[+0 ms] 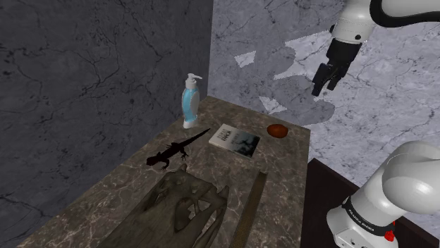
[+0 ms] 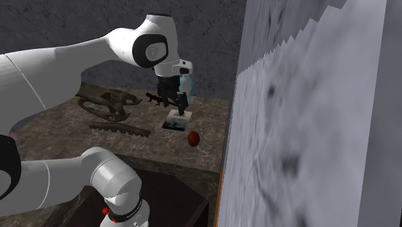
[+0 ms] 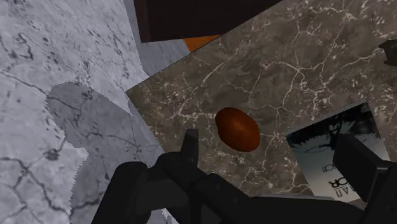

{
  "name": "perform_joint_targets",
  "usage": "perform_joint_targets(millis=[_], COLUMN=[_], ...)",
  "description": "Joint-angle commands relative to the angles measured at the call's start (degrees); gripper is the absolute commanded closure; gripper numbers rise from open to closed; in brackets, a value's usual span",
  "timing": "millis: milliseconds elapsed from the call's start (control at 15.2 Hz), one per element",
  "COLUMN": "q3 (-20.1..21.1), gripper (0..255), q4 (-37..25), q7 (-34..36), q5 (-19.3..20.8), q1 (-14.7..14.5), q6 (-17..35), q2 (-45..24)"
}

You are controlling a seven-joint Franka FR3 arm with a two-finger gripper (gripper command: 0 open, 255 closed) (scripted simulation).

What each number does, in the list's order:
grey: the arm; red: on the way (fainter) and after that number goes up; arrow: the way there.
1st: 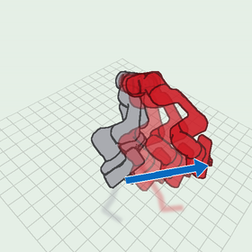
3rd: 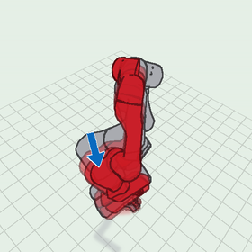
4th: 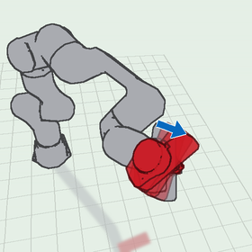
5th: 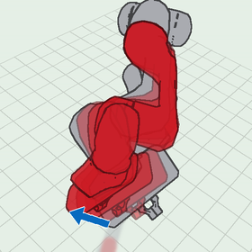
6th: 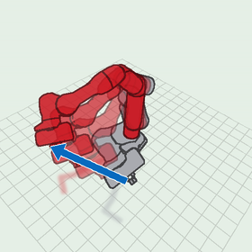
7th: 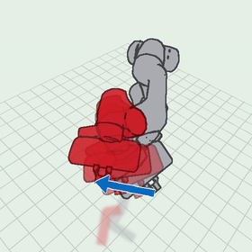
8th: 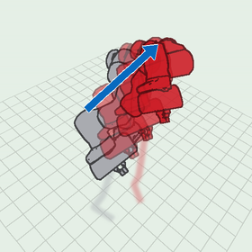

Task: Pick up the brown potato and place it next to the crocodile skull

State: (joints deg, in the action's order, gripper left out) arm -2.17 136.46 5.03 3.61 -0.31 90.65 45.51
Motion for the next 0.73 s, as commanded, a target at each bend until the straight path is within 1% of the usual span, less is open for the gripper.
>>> perform_joint_targets(millis=[0,660], q3=[0.0,-0.4], gripper=[0,0], q4=[0.0,1.7], q7=[0.0,-13.7], q5=[0.0,7.1], q1=[0.0,-4.4], q6=[0.0,13.6], q2=[0.0,-19.4])
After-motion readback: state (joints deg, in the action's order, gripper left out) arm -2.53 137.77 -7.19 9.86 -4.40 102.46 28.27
